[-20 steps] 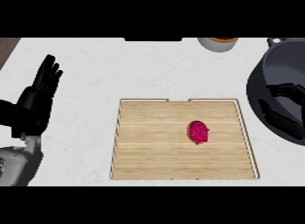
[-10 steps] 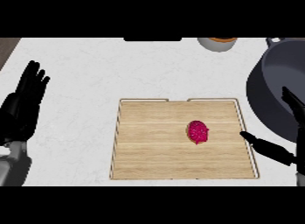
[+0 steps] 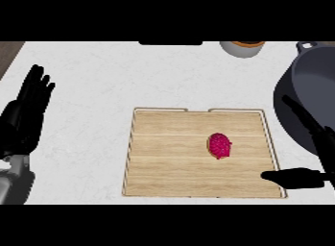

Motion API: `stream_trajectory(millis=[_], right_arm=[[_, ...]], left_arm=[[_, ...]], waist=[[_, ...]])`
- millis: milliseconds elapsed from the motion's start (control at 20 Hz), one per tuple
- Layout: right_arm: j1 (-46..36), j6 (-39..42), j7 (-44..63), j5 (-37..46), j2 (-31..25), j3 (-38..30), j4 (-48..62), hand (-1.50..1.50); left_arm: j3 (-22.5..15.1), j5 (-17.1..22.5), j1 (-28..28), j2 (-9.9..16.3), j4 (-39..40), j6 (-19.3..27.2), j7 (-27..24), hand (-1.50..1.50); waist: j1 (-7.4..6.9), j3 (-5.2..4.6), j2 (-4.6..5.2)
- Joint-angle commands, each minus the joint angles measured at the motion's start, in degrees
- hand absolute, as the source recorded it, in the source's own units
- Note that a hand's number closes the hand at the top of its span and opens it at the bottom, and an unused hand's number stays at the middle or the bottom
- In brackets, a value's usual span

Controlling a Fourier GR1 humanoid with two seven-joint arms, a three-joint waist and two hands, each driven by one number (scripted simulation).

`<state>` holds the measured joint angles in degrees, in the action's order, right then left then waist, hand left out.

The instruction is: Pick the cupcake from the tray and place it in the pot

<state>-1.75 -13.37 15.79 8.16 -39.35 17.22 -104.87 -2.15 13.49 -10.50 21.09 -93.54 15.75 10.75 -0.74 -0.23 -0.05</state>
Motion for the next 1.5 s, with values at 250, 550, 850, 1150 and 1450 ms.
stream_trajectory(millis=[250, 550, 850, 1150, 1450], right_arm=[[-15.6, 15.6, 30.4, 2.9, 2.0, 11.5, -3.5, -1.50], [-19.4, 19.0, 34.9, 5.2, 12.1, 10.2, 1.1, -1.50], [-17.7, 22.8, 33.9, 10.5, 17.3, 8.5, 3.8, -1.50], [-15.8, 22.0, 33.3, 18.7, 21.3, 10.2, 10.3, -1.50], [-11.7, 23.8, 25.8, 21.2, 22.4, 6.4, 12.4, -1.50]], left_arm=[[-1.6, -1.9, 0.3, -3.1, 1.8, 0.5, -2.3, 0.00], [3.4, -0.2, 1.4, -0.1, -2.5, -2.7, 1.8, 0.00], [2.2, -4.5, -2.0, -4.2, 0.0, -0.8, 3.2, 0.00], [3.6, -4.7, -0.4, -5.1, 1.1, -3.5, -0.2, 0.00], [5.5, -5.1, 0.4, -5.9, -0.1, -5.5, 0.5, 0.00]], waist=[[-0.51, 0.08, 0.14], [0.16, 0.22, -0.01], [0.65, 0.23, 0.01], [0.63, 0.23, 0.06], [0.70, 0.24, 0.04]])
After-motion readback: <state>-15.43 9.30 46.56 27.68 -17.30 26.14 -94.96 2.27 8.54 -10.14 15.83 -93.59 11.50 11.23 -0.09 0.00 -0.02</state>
